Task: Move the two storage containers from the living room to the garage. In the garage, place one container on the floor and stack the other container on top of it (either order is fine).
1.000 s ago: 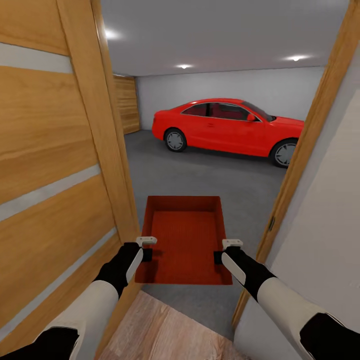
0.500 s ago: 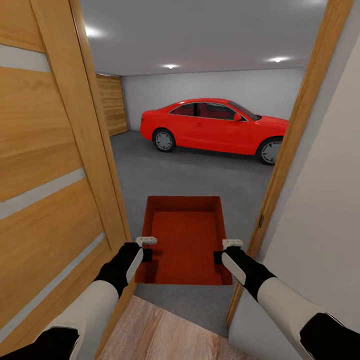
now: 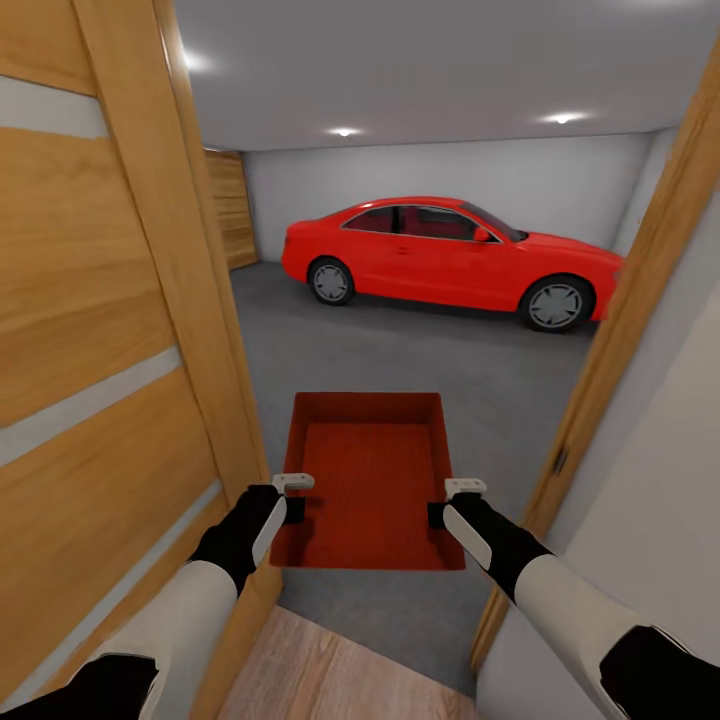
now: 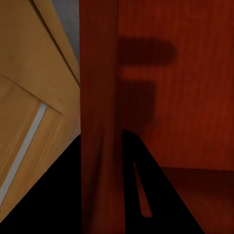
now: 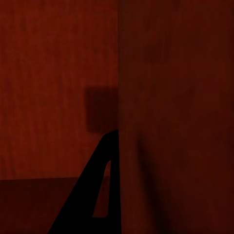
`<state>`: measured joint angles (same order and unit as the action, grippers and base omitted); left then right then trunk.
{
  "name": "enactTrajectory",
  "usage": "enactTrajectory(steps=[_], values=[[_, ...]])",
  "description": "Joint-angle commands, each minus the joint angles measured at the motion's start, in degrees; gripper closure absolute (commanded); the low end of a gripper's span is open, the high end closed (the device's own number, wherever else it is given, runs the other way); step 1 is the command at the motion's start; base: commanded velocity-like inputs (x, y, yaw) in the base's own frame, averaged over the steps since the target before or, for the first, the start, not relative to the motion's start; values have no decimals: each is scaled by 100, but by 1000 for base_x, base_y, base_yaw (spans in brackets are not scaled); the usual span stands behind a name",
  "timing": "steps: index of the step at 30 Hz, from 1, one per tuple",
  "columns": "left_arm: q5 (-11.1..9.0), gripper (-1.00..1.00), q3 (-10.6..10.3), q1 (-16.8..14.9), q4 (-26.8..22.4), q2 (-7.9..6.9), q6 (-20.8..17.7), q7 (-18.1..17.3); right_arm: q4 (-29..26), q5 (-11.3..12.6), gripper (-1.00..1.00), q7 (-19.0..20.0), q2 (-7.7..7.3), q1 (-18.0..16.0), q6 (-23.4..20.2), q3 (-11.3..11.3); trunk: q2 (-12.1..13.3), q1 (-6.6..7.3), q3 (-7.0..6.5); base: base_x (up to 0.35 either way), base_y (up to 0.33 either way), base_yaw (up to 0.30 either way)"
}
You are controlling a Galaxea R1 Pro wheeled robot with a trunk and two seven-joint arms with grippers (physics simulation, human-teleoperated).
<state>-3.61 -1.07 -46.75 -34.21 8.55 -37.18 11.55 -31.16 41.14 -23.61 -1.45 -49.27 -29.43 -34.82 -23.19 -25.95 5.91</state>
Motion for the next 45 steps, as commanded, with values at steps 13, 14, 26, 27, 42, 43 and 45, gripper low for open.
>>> enactTrajectory(steps=[13,14,26,27,42,43,45], values=[[-34,100,-25,-1,2,-8,-35,58,-13,-274,100,-83,-321,-12,166,250,-13,-5,13,134,111,0],[-34,100,-25,-1,2,-7,-35,58,-13,-274,100,-83,-321,-12,166,250,-13,-5,13,134,111,0],[-30,100,-25,-1,2,-10,-24,58,-13,-274,100,-85,-321,-12,166,248,-13,-5,12,103,79,-9],[-29,100,-25,-1,2,-10,-23,58,-13,-274,100,-86,-321,-12,166,248,-13,-5,12,13,6,-116],[-28,100,-25,-1,2,-8,0,58,-13,-274,100,-92,-321,-12,166,249,-13,-5,-19,1,1,-236],[-29,100,-25,-1,2,-9,0,58,-13,-274,100,-92,-321,-12,166,250,-13,-5,-20,0,0,-162],[-30,100,-25,-1,2,-9,-5,58,-13,-274,100,-92,-321,-12,166,249,-13,-5,-22,38,38,-68]])
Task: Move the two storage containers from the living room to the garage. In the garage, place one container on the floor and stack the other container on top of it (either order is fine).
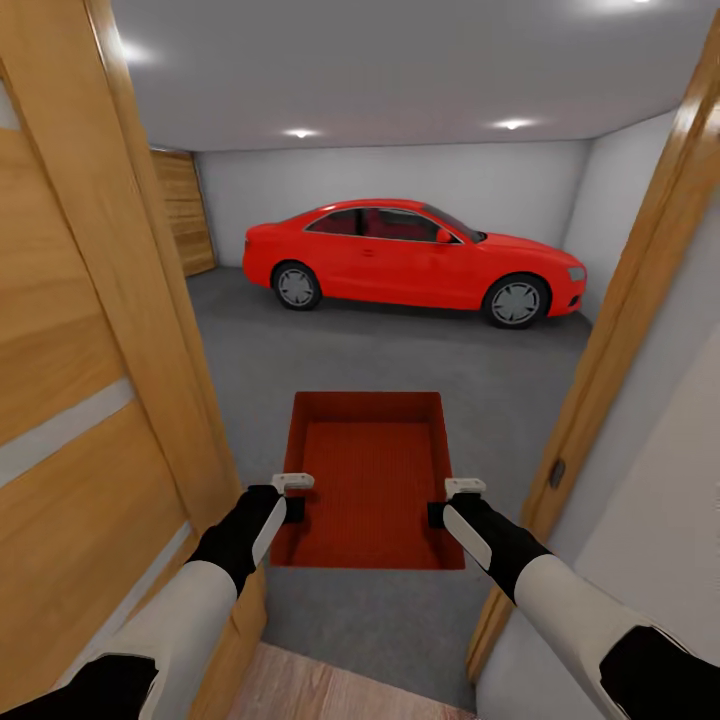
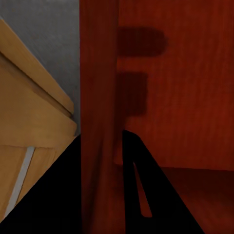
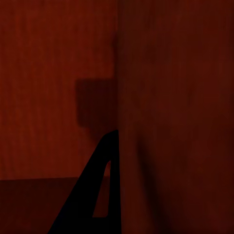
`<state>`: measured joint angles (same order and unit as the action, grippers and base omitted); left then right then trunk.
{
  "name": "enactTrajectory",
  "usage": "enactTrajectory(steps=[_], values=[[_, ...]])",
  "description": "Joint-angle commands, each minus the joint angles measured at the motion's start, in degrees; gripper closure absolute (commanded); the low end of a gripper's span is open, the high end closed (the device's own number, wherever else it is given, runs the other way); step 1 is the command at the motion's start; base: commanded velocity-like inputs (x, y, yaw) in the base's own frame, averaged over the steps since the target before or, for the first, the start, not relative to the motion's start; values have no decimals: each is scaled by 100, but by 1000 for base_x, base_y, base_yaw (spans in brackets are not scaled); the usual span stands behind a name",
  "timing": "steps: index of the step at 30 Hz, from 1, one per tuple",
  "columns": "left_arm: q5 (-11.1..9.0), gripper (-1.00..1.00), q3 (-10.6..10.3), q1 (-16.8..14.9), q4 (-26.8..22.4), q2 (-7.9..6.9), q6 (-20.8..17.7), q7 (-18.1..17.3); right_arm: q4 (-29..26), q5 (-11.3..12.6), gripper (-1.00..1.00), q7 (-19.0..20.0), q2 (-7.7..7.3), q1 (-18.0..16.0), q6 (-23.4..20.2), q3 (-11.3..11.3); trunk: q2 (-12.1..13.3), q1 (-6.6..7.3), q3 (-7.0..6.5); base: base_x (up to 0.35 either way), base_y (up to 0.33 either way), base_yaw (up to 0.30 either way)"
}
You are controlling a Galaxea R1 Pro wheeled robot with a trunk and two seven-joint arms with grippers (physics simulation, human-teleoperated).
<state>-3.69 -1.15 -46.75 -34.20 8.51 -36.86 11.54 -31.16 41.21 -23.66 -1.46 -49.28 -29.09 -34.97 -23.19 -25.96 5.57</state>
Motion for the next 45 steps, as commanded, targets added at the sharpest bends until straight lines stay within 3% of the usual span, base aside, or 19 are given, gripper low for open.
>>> enactTrajectory(steps=[1,14,23,45], values=[[-22,100,-17,-1,1,-6,-42,59,-13,-280,100,-85,-320,-12,132,263,-13,-4,13,93,120,-34],[-19,100,-17,-1,1,-6,-59,59,-13,-280,100,-79,-320,-12,132,263,-13,-4,12,133,227,-5],[-18,100,-17,-1,1,-2,-36,68,-13,-280,100,-82,-320,-12,132,264,-13,-4,12,29,30,-9],[-18,100,-17,-1,1,-4,-29,68,-13,-280,100,-85,-320,-12,132,268,-13,-4,12,0,0,-206]])
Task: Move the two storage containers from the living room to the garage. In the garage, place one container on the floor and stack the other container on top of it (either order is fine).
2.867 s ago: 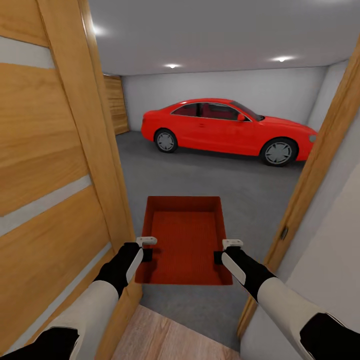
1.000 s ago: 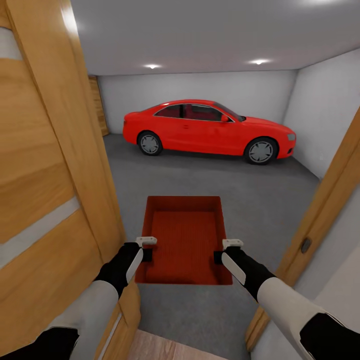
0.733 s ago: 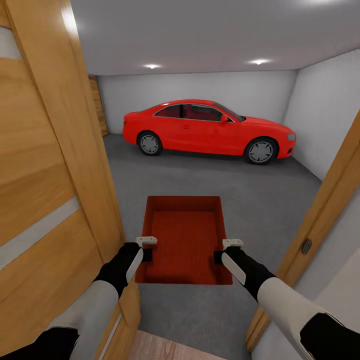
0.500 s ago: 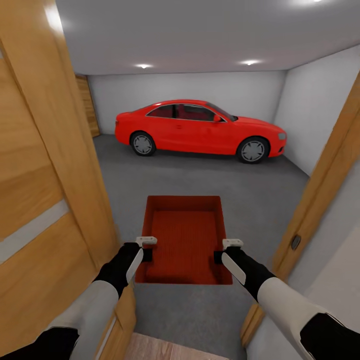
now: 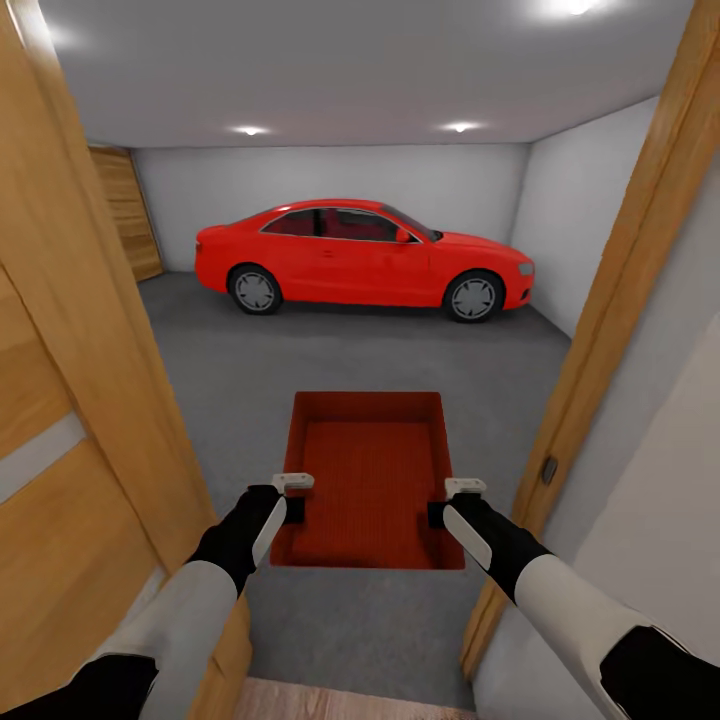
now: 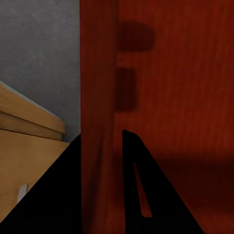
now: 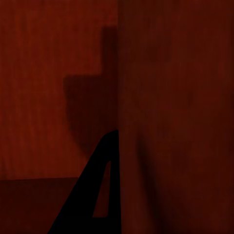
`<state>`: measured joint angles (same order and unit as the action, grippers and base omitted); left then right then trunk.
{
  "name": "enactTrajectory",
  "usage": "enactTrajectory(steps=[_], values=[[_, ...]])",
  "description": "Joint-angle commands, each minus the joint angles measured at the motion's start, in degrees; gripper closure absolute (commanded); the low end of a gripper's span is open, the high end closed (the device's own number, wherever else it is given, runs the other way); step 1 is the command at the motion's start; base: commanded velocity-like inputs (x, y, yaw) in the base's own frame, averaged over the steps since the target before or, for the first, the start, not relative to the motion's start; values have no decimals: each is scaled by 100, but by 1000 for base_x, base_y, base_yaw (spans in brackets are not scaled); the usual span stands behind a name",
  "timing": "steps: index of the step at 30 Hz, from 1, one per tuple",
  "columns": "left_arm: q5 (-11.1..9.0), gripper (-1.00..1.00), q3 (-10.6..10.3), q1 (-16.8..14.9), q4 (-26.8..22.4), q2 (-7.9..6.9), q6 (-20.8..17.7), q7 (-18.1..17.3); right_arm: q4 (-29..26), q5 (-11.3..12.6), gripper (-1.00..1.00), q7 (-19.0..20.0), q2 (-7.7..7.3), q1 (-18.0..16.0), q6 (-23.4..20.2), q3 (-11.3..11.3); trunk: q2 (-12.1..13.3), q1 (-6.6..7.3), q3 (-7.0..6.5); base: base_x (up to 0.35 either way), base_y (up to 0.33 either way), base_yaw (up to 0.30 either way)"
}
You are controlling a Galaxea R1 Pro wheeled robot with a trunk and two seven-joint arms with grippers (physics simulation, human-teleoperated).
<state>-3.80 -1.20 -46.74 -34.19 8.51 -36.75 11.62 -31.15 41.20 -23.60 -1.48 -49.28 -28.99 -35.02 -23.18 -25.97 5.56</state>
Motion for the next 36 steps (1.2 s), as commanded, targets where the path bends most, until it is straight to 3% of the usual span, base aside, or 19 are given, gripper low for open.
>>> enactTrajectory(steps=[1,17,30,36], values=[[-9,100,-12,-2,0,-5,-41,60,-14,-279,100,-88,-318,-11,122,274,-14,-4,13,30,20,-28],[-7,100,-12,-2,0,1,-35,65,-14,-279,100,-86,-318,-11,122,272,-14,-4,13,72,141,-10],[-7,100,-12,-2,0,1,-33,69,-14,-279,100,-89,-318,-11,122,272,-14,-4,13,0,1,-222],[-7,100,-12,-2,0,0,-31,69,-14,-279,100,-84,-318,-11,122,273,-14,-4,13,0,0,-57]])
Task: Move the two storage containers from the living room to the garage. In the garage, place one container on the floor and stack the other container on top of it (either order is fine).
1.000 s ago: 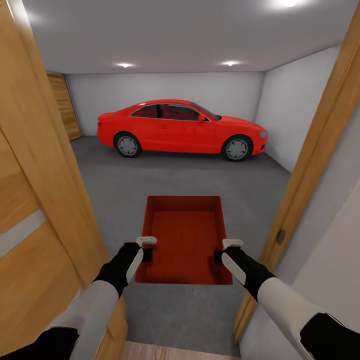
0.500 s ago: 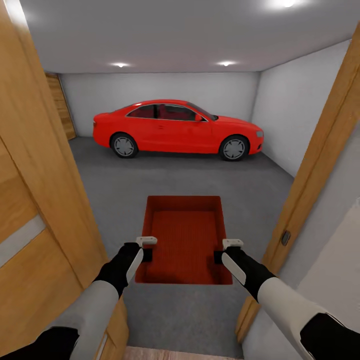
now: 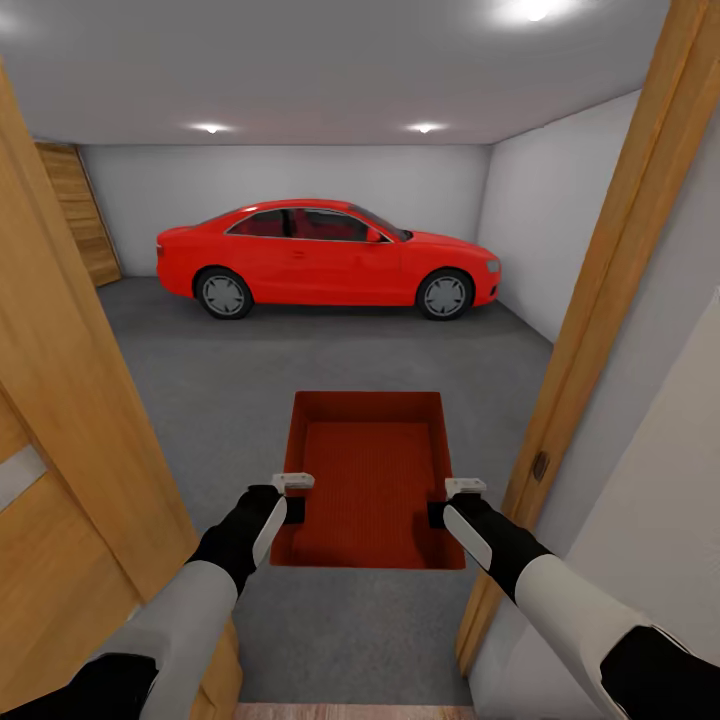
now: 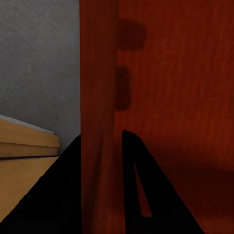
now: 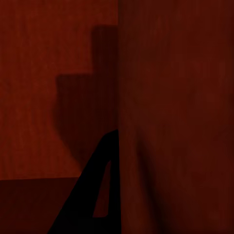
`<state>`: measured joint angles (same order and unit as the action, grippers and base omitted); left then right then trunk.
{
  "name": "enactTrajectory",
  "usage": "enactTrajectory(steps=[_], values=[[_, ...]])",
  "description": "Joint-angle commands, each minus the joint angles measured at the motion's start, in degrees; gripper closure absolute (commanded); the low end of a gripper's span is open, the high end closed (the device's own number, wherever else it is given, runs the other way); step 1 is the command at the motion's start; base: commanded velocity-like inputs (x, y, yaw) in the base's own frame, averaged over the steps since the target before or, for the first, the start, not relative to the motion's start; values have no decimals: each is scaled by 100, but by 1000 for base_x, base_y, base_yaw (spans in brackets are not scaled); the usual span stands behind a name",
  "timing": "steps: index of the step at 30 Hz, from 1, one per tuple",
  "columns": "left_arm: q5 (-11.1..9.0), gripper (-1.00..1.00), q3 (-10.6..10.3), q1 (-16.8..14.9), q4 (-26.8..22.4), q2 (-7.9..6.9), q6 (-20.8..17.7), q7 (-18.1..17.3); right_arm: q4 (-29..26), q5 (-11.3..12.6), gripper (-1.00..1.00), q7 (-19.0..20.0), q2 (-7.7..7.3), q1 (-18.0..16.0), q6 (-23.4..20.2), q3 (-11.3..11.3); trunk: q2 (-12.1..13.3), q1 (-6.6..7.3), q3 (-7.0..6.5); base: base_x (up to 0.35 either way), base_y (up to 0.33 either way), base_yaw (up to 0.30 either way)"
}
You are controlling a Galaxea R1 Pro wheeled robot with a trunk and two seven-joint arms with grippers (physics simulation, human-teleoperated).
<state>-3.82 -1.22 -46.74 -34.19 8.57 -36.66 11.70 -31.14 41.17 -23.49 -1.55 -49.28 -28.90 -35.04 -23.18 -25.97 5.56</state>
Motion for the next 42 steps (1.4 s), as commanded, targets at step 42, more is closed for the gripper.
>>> enactTrajectory(steps=[42], values=[[-4,100,-10,-2,0,-12,-38,60,-14,-277,100,-95,-311,-11,113,278,-14,-4,13,0,18,0]])
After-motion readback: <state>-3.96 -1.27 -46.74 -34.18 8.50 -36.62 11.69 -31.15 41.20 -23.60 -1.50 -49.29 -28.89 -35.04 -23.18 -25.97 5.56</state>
